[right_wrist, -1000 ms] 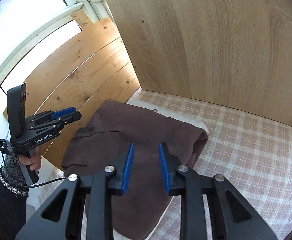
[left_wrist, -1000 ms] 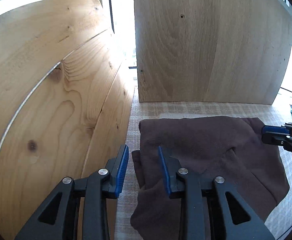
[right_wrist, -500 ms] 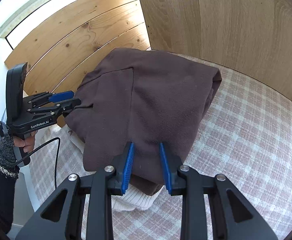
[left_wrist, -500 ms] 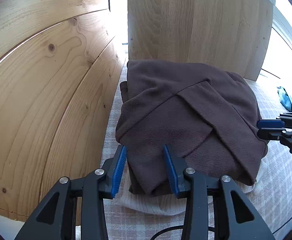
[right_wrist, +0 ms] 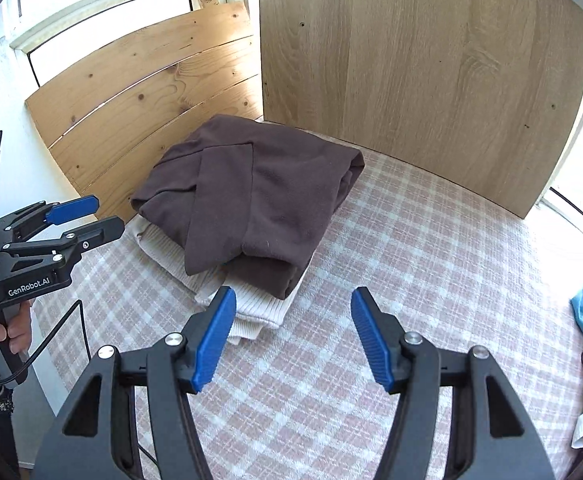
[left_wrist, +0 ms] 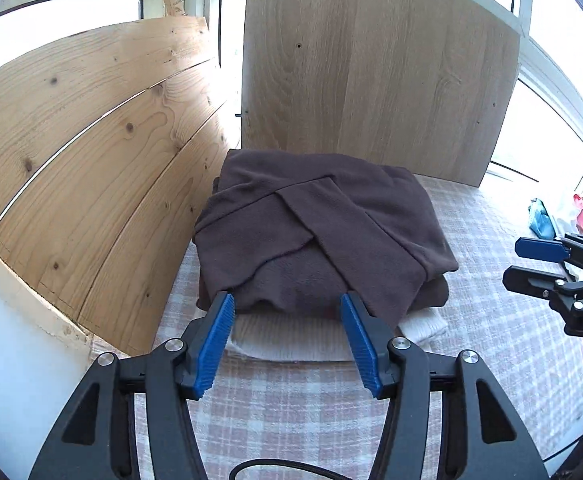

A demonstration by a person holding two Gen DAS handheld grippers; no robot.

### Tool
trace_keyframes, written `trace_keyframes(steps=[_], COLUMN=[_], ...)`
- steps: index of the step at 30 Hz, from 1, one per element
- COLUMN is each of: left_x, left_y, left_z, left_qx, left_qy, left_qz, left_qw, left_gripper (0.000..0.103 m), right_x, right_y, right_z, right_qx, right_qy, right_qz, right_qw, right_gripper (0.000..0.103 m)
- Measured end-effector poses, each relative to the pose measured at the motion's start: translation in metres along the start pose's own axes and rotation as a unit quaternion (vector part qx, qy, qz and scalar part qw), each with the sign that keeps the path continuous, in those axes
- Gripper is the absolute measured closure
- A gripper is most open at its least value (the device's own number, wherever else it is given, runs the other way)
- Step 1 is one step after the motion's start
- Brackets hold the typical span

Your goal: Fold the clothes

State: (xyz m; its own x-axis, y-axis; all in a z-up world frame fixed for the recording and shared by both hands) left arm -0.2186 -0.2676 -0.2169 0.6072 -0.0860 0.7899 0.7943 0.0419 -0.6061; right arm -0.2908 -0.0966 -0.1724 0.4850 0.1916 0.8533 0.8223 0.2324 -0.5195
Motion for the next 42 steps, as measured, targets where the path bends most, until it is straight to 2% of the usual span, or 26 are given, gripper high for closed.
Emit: trace_keyframes(steps=[2, 7, 12, 16, 19, 26, 35, 39, 42], left_x=[0.011, 0.041, 0.071, 0.085, 0.094, 0.116, 0.147, 0.154, 0.157], left_y=[0.001, 0.010, 0.026, 0.040, 0.051, 0.067, 0.078, 0.083, 0.087], left_z=[0.015, 0.045, 0.065, 0.073, 0.079, 0.089, 0.114, 0.132, 0.144], left_qx=[-0.003, -0.031, -0.015, -0.046, -0.051, -0.011, -0.002, -0.014, -0.012], left_qy=[-0.002, -0.030, -0.017, -0.060, -0.080, -0.062, -0.072, -0.087, -0.085], left_qz=[0.003, 0.022, 0.030, 0.025, 0.023, 0.030, 0.049, 0.053, 0.051], left_qw=[1.0000, 0.9988, 0.9993, 0.9969, 0.9952, 0.9976, 0.9962, 0.9947, 0.9950], left_gripper=[0.034, 0.027, 0.026, 0.026, 0.026, 0.026, 0.025, 0.025, 0.025], right_x=[0.013, 0.043, 0.073, 0.092, 0.103, 0.122, 0.141, 0.150, 0.155], right_y=[0.009, 0.034, 0.059, 0.078, 0.090, 0.112, 0.130, 0.139, 0.144], right_z=[0.005, 0.019, 0.030, 0.033, 0.033, 0.033, 0.036, 0.043, 0.049], right_qx=[-0.006, -0.036, -0.053, -0.063, -0.069, -0.075, -0.052, -0.041, -0.043], right_qy=[0.006, 0.015, 0.038, 0.044, 0.045, 0.042, 0.039, 0.038, 0.030], right_qz=[0.001, 0.012, 0.033, 0.042, 0.043, 0.048, 0.054, 0.056, 0.057], right_qw=[1.000, 0.999, 0.997, 0.996, 0.996, 0.995, 0.996, 0.997, 0.997], right_gripper=[0.044, 0.043, 0.043, 0.043, 0.043, 0.043, 0.043, 0.043, 0.043])
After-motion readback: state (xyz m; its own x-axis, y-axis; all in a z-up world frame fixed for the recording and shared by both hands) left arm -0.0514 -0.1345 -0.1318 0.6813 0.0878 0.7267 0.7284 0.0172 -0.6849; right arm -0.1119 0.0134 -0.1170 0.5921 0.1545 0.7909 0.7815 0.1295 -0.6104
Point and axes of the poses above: each gripper's, at about its wrist camera, not at the fingertips, and x roughly against the way its jaws point, z to its right, y to its underside, the point moved 10 cm from there along -x, roughly the way its jaws point, and after that the axes turned 5 degrees about -z, right-handed, at the moved point
